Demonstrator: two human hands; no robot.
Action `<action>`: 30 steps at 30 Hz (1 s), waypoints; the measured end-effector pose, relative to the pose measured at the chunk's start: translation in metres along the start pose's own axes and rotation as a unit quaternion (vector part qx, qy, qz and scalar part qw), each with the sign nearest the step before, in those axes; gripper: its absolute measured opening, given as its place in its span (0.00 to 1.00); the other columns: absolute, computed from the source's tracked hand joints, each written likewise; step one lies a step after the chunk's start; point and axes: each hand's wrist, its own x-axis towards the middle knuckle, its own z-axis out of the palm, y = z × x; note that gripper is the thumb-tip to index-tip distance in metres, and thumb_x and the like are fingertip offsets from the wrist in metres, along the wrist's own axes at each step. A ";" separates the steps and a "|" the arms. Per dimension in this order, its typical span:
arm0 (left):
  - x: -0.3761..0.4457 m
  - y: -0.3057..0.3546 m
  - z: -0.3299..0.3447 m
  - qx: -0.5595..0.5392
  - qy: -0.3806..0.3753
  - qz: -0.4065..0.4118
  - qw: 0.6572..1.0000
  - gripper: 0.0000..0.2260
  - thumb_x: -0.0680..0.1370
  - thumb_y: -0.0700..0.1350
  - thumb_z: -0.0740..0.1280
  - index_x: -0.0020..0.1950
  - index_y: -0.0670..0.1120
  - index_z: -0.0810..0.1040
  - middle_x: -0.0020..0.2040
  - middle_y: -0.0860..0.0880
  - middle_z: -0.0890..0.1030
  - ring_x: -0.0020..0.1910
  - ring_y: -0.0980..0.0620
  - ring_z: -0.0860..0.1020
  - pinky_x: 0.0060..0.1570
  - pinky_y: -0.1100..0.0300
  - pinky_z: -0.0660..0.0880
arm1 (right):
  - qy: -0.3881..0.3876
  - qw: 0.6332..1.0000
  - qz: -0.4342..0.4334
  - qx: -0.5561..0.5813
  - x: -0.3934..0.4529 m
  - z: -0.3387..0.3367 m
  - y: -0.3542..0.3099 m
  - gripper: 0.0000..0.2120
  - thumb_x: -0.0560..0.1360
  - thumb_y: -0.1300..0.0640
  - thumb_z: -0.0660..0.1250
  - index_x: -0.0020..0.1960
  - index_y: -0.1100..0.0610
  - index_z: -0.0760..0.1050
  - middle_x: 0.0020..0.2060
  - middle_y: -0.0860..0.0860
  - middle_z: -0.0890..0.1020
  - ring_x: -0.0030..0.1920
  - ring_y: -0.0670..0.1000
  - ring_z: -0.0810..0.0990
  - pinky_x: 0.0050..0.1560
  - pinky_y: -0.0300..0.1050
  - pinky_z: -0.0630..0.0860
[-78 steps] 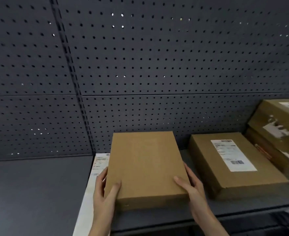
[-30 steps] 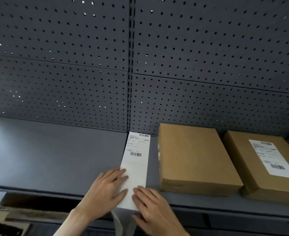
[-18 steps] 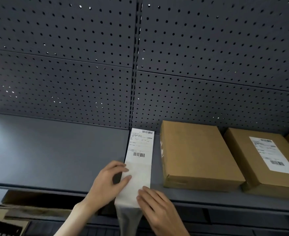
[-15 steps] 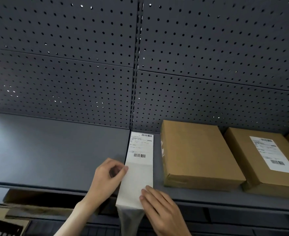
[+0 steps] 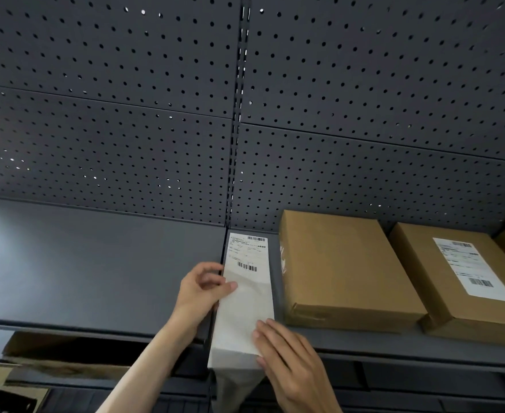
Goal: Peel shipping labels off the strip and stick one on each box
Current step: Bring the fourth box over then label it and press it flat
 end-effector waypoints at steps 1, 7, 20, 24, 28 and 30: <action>0.001 0.003 0.001 -0.065 -0.011 -0.035 0.997 0.24 0.65 0.37 0.81 0.57 0.42 0.78 0.44 0.43 0.84 0.42 0.47 0.82 0.38 0.55 0.78 | -0.001 1.000 -0.006 -0.008 0.000 0.000 0.001 0.15 0.84 0.54 0.62 0.61 0.59 0.83 0.64 0.55 0.82 0.66 0.55 0.81 0.58 0.48 0.79; -0.002 0.012 0.008 -0.125 -0.137 -0.106 0.977 0.06 0.78 0.38 0.68 0.48 0.39 0.85 0.49 0.38 0.86 0.44 0.45 0.84 0.43 0.57 0.81 | -0.018 0.999 -0.040 -0.001 -0.001 0.000 0.002 0.12 0.82 0.53 0.67 0.61 0.57 0.84 0.65 0.56 0.82 0.67 0.54 0.80 0.55 0.48 0.81; -0.012 0.009 0.014 -0.099 -0.074 0.027 0.992 0.05 0.78 0.36 0.69 0.51 0.39 0.84 0.46 0.39 0.83 0.46 0.45 0.80 0.48 0.53 0.75 | -0.057 0.960 0.168 0.214 0.133 -0.001 0.041 0.11 0.79 0.53 0.69 0.59 0.56 0.82 0.56 0.45 0.81 0.59 0.45 0.78 0.63 0.49 0.73; -0.011 0.009 0.017 -0.097 -0.070 0.051 0.992 0.09 0.75 0.39 0.71 0.54 0.44 0.86 0.49 0.38 0.83 0.48 0.45 0.78 0.52 0.50 0.73 | -0.126 0.940 0.169 0.269 0.157 0.007 0.051 0.11 0.78 0.48 0.70 0.53 0.54 0.85 0.50 0.43 0.82 0.53 0.44 0.80 0.57 0.51 0.78; -0.011 0.005 0.016 -0.114 -0.071 0.065 0.989 0.10 0.75 0.40 0.71 0.56 0.44 0.85 0.53 0.34 0.83 0.50 0.43 0.80 0.53 0.48 0.75 | -0.112 0.925 0.184 0.314 0.160 0.010 0.054 0.07 0.75 0.53 0.75 0.50 0.55 0.87 0.46 0.43 0.84 0.49 0.43 0.82 0.52 0.41 0.78; -0.011 0.004 0.016 -0.112 -0.066 0.072 0.989 0.10 0.75 0.40 0.71 0.55 0.44 0.85 0.53 0.37 0.84 0.50 0.45 0.81 0.52 0.50 0.76 | -0.088 0.913 0.213 0.337 0.161 0.011 0.055 0.03 0.74 0.57 0.76 0.47 0.55 0.87 0.44 0.42 0.85 0.48 0.44 0.83 0.49 0.36 0.77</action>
